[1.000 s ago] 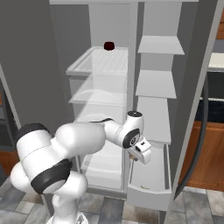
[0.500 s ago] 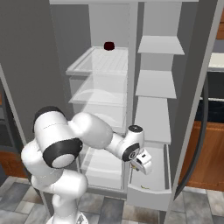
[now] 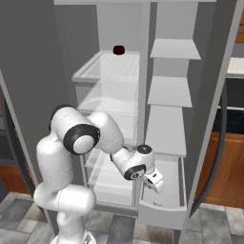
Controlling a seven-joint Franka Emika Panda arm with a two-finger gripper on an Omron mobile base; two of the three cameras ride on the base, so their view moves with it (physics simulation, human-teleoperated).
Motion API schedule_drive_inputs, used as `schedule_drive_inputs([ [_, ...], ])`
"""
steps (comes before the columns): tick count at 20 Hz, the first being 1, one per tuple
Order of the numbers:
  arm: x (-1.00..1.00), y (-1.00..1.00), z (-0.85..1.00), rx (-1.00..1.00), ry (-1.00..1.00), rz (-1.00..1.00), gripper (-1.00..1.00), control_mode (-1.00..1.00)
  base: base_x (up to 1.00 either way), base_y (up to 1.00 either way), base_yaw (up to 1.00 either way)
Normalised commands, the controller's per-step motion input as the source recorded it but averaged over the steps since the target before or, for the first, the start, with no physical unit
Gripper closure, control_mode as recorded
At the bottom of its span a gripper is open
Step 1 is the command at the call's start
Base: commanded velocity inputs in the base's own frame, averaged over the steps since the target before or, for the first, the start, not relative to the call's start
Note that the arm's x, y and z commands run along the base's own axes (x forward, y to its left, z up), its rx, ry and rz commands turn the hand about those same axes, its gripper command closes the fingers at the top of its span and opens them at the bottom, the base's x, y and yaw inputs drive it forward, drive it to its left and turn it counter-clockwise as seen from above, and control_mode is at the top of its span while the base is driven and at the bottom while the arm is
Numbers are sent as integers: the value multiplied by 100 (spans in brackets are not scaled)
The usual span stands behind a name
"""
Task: Take the pear and mushroom from the fridge shelf and place them in the freezer drawer to begin freezing them.
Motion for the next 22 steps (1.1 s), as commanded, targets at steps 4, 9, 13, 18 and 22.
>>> schedule_drive_inputs([
  [4, 19, -28, -30, 0, 1, 0, 100, -100, 0, 0, 0],
  [9, 28, -26, -37, 0, 2, 0, 100, -100, 0, 0, 0],
  [13, 20, -26, -33, 0, 1, 0, 100, -100, 0, 0, 0],
  [18, 11, -29, -36, 0, 4, 0, 100, -100, 0, 0, 0],
  [22, 30, -5, -26, 0, 2, 0, 100, -100, 0, 0, 0],
])
